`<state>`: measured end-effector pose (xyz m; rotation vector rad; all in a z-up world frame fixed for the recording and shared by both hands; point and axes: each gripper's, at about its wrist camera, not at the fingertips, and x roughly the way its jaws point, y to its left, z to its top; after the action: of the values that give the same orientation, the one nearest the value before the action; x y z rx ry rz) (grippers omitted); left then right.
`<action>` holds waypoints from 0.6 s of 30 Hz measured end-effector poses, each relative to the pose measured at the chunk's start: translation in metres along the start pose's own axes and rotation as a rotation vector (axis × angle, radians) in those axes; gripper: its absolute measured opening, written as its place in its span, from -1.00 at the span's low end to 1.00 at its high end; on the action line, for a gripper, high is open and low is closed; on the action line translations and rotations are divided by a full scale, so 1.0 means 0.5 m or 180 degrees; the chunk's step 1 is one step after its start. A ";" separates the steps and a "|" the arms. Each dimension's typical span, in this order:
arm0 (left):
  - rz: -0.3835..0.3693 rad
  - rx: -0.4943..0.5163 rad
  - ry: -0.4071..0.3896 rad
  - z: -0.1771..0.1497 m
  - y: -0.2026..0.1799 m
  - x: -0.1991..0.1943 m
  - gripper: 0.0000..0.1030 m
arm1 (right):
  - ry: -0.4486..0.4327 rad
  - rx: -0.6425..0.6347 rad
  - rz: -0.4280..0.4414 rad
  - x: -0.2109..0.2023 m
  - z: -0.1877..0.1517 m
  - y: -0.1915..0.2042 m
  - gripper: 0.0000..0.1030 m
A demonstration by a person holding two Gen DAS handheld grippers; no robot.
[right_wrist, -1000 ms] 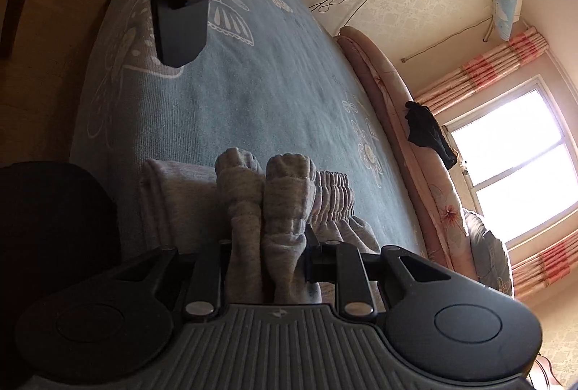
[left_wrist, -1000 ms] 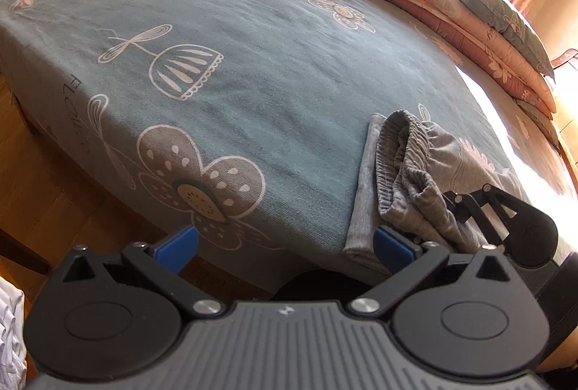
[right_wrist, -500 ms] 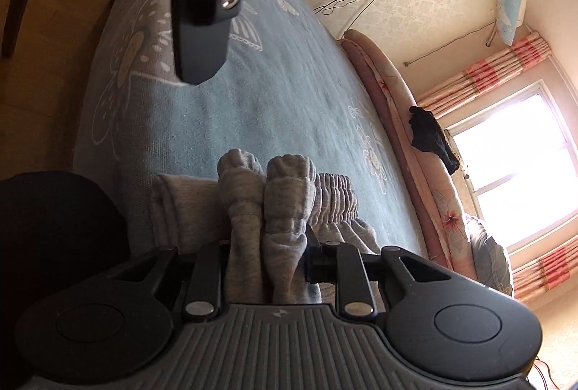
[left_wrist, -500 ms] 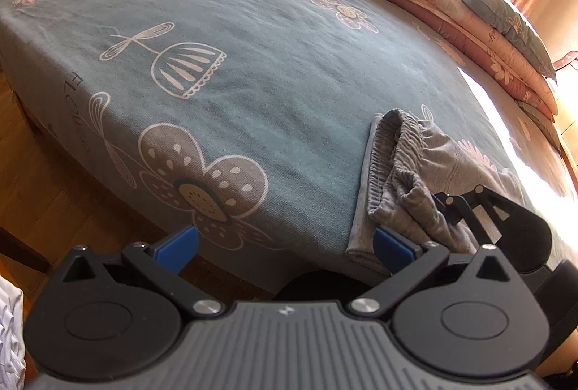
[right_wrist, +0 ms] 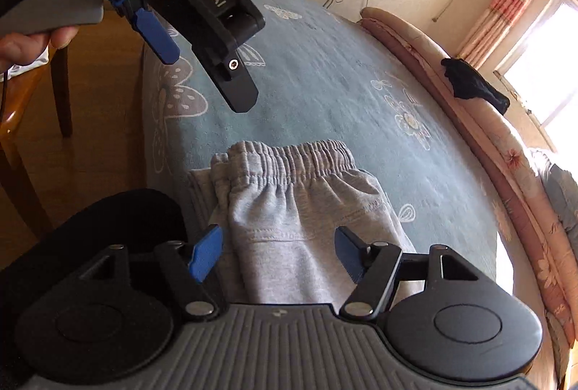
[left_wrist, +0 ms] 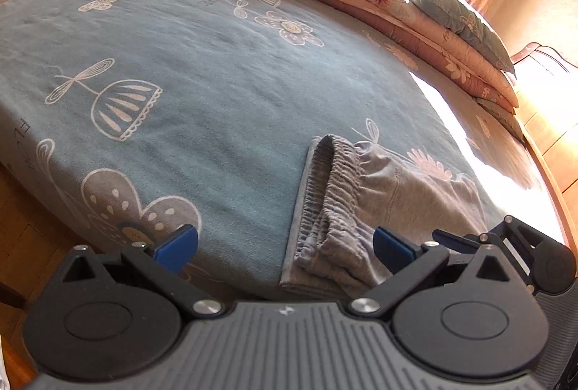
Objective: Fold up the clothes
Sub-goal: 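Open the right gripper to release the waistband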
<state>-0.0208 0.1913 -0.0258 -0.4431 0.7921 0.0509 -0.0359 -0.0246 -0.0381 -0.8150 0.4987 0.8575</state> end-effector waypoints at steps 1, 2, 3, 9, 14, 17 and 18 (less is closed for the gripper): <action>-0.0137 0.0071 0.0009 0.010 -0.020 0.013 0.99 | 0.0030 0.0156 -0.0014 -0.013 -0.013 -0.022 0.51; -0.0284 0.0141 0.0020 0.021 -0.040 0.028 0.99 | 0.0067 0.0305 -0.0056 -0.023 -0.028 -0.044 0.55; -0.0430 0.0210 0.0032 0.031 -0.060 0.043 0.99 | 0.0119 0.0453 -0.0136 -0.029 -0.049 -0.065 0.58; -0.1256 0.0239 0.0186 0.072 -0.152 0.171 0.99 | 0.0474 0.1388 -0.0535 -0.068 -0.188 -0.173 0.58; -0.0755 0.0328 0.0235 0.070 -0.151 0.241 0.99 | 0.0622 0.2028 -0.0723 -0.109 -0.294 -0.231 0.58; -0.0714 0.0179 0.0369 0.063 -0.105 0.246 0.98 | 0.0669 0.2348 -0.0867 -0.129 -0.350 -0.262 0.58; -0.0763 0.0142 0.0344 0.062 -0.097 0.232 0.98 | 0.0685 0.2417 -0.0931 -0.135 -0.368 -0.269 0.58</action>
<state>0.0921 0.1461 -0.0701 -0.4989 0.8397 -0.2147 0.0229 -0.2548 -0.0467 -0.2613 0.8048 0.2603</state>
